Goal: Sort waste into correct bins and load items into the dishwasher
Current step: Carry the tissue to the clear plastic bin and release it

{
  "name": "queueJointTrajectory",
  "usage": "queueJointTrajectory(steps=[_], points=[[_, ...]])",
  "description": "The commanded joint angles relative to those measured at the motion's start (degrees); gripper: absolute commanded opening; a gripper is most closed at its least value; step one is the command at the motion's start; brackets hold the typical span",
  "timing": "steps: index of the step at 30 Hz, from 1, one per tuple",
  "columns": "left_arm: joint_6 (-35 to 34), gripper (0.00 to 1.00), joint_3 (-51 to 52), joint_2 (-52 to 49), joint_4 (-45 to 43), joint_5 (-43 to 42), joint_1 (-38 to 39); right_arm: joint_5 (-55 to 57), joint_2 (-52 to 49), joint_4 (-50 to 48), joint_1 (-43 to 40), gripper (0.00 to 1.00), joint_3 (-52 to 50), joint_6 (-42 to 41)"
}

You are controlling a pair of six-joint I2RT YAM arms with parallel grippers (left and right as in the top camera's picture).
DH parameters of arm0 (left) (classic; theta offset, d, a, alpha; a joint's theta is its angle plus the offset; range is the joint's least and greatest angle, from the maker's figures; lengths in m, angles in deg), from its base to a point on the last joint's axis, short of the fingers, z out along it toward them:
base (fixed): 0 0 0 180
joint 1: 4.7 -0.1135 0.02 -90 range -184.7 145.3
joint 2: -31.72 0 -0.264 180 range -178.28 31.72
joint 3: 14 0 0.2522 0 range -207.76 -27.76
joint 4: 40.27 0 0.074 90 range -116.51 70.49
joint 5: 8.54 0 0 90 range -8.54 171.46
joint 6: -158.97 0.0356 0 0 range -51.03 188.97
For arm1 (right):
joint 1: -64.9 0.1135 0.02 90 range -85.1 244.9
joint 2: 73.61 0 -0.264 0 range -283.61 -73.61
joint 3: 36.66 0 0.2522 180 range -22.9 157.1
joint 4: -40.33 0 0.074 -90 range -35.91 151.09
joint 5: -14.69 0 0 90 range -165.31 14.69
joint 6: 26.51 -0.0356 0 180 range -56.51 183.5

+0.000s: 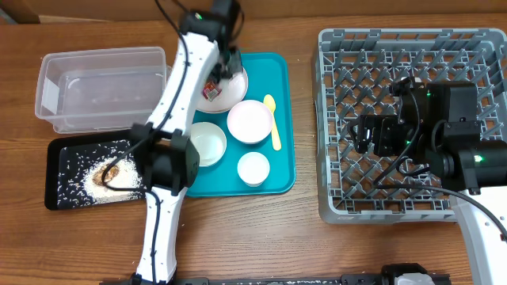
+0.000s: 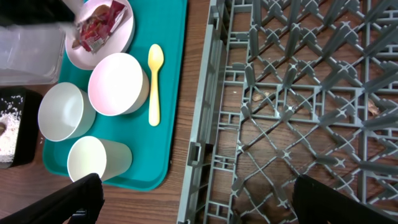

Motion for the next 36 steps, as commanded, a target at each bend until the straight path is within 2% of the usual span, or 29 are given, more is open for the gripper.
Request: queueJointTrajectory(steps=[1, 4, 7, 10, 15, 16, 20, 24, 28, 31, 33, 36], points=[[4.07, 0.04, -10.6, 1.4, 3.91, -5.09, -2.73, 0.48, 0.13, -0.22, -0.15, 1.0, 0.37, 0.04], [5.79, 0.04, -17.57, 1.4, 9.44, -3.96, -5.62, 0.48, 0.13, -0.22, -0.15, 1.0, 0.37, 0.04], [6.23, 0.04, -19.93, 1.4, 14.75, 0.76, -9.92, 0.48, 0.13, -0.26, -0.15, 1.0, 0.37, 0.02], [6.95, 0.04, -18.1, 1.38, 15.67, 2.8, -14.99, 0.48, 0.13, -0.39, -0.15, 1.0, 0.37, 0.02], [2.67, 0.06, -11.17, 0.94, 15.37, 2.78, -21.88, 0.46, 0.13, -0.35, -0.15, 1.0, 0.37, 0.02], [2.54, 0.17, -9.25, 0.81, 14.71, 2.6, -22.75, 0.46, 0.13, -0.35, -0.15, 1.0, 0.37, 0.02], [4.81, 0.79, -1.03, 0.72, 10.1, 1.07, -24.13, 0.48, 0.13, -0.46, -0.15, 1.0, 0.37, 0.02], [4.98, 1.0, 0.28, 0.74, 9.25, 1.09, -24.17, 0.46, 0.13, -0.42, -0.15, 1.0, 0.37, 0.02], [6.08, 1.0, -2.45, 1.2, 8.0, -1.9, -23.93, 0.46, 0.13, -0.35, -0.15, 1.0, 0.37, 0.02], [13.42, 0.92, -6.75, 1.33, 6.8, -10.29, -22.86, 0.46, 0.13, -0.37, -0.15, 1.0, 0.37, 0.0], [20.22, 0.91, -9.64, 1.33, 5.14, -15.34, -20.61, 0.46, 0.13, -0.37, -0.15, 1.0, 0.37, 0.02], [26.82, 0.93, -10.23, 1.31, 2.99, -14.64, -16.39, 0.46, 0.13, -0.35, -0.15, 1.0, 0.37, 0.0]])
